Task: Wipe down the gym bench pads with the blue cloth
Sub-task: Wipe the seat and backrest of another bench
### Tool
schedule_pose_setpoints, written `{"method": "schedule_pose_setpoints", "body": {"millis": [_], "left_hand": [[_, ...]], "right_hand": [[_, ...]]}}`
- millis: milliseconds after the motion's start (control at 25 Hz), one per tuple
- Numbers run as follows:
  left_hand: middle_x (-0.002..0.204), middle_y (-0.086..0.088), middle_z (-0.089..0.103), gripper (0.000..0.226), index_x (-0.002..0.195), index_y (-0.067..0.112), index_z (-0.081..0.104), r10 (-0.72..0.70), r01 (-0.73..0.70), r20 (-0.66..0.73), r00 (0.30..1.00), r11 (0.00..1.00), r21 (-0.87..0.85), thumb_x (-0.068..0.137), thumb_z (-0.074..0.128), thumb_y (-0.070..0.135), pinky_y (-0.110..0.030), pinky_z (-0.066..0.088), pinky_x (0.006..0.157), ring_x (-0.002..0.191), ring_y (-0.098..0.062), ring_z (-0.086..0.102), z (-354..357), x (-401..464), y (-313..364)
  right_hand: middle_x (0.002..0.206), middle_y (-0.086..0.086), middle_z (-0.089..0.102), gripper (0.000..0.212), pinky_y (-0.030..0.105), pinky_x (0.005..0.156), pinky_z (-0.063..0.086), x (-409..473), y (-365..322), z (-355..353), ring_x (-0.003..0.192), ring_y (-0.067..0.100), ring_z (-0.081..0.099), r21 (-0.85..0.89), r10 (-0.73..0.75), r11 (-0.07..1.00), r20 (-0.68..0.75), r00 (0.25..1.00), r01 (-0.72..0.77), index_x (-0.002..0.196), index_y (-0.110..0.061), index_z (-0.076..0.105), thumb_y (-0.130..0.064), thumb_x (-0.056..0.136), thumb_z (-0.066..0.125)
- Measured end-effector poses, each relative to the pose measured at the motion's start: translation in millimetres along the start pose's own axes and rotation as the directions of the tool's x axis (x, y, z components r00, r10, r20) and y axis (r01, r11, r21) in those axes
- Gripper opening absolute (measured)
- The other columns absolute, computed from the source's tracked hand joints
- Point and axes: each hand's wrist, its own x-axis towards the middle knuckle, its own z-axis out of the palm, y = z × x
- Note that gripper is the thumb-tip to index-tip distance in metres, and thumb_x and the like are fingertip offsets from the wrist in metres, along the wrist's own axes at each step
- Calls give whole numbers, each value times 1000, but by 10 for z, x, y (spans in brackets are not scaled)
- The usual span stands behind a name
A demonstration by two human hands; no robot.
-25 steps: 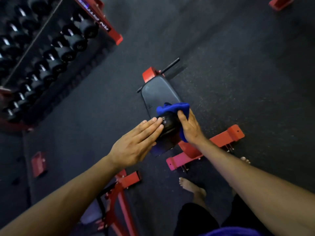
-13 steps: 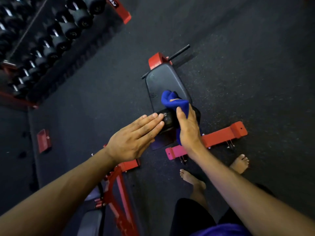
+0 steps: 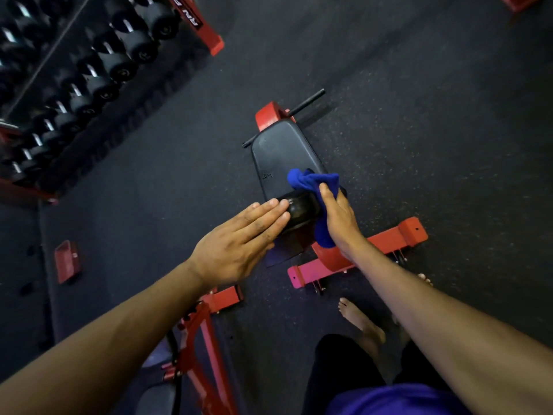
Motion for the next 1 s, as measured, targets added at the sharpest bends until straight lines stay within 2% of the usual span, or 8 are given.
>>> {"method": "schedule_pose_setpoints", "body": {"millis": [120, 200, 280, 440, 520, 640, 800, 1000], "left_hand": [[162, -18, 33, 50, 153, -2, 35, 10, -10, -10, 1000, 1000, -7, 107, 49, 13, -47, 28, 124, 152, -32, 30, -18, 1, 18], [161, -19, 34, 49, 153, -3, 35, 15, -15, -29, 999, 1000, -6, 108, 47, 13, -48, 30, 124, 152, -32, 31, -19, 1, 17], [162, -17, 34, 49, 153, -2, 35, 9, -9, -54, 998, 1000, -10, 108, 47, 14, -48, 30, 123, 152, -31, 31, -16, 1, 16], [163, -14, 33, 49, 154, -1, 37, 9, -10, -56, 998, 1000, -23, 109, 46, 17, -46, 27, 125, 154, -27, 29, 4, -38, 4], [161, -16, 37, 49, 152, -2, 41, -12, 8, -68, 998, 998, -56, 108, 47, 17, -46, 29, 125, 152, -27, 32, -24, -24, 35], [148, -20, 53, 43, 138, -7, 56, -36, 31, -83, 996, 998, -62, 102, 51, 17, -49, 33, 122, 142, -33, 48, -118, 160, 96], [147, -16, 55, 47, 141, -1, 56, -26, 30, 48, 999, 996, -88, 104, 53, 28, -49, 30, 123, 141, -30, 48, -75, 595, 111], [152, -17, 51, 47, 143, -2, 55, -49, 56, 74, 996, 994, -97, 108, 51, 29, -49, 32, 123, 146, -30, 43, -13, 630, 88]], "right_hand": [[145, 0, 53, 65, 41, 118, 29, -268, -111, 107, 138, 18, 44, -24, -214, 977, -29, 976, 213, 139, -23, 53, -62, 89, 42], [149, -5, 47, 42, 41, 120, 25, -539, -161, 108, 143, 17, 37, -78, -493, 868, 1, 870, 491, 138, -29, 51, -45, 99, 44], [154, -5, 38, 43, 35, 121, 22, -691, -42, 66, 147, 18, 30, -152, -616, 773, 56, 786, 616, 143, -25, 45, -39, 102, 43], [138, 5, 59, 54, 29, 108, 39, -736, 333, -143, 128, 22, 54, -141, -260, 961, -154, 953, 239, 140, -19, 52, -50, 97, 42], [133, 10, 62, 48, 40, 107, 41, -695, 429, -361, 125, 28, 56, -76, -55, 997, -300, 952, 33, 137, -17, 55, -45, 101, 41], [137, 8, 58, 39, 33, 108, 36, -612, 449, -655, 130, 24, 50, 14, 42, 999, -409, 911, -40, 137, -16, 53, -35, 105, 40], [143, 6, 54, 43, 32, 109, 33, -254, 323, -858, 133, 22, 47, 4, 85, 996, -347, 934, -89, 143, -18, 48, -36, 105, 40], [141, 9, 56, 52, 38, 110, 37, 121, 250, -471, 131, 24, 50, -106, 91, 990, -44, 995, -95, 142, -18, 51, -46, 99, 45]]}}
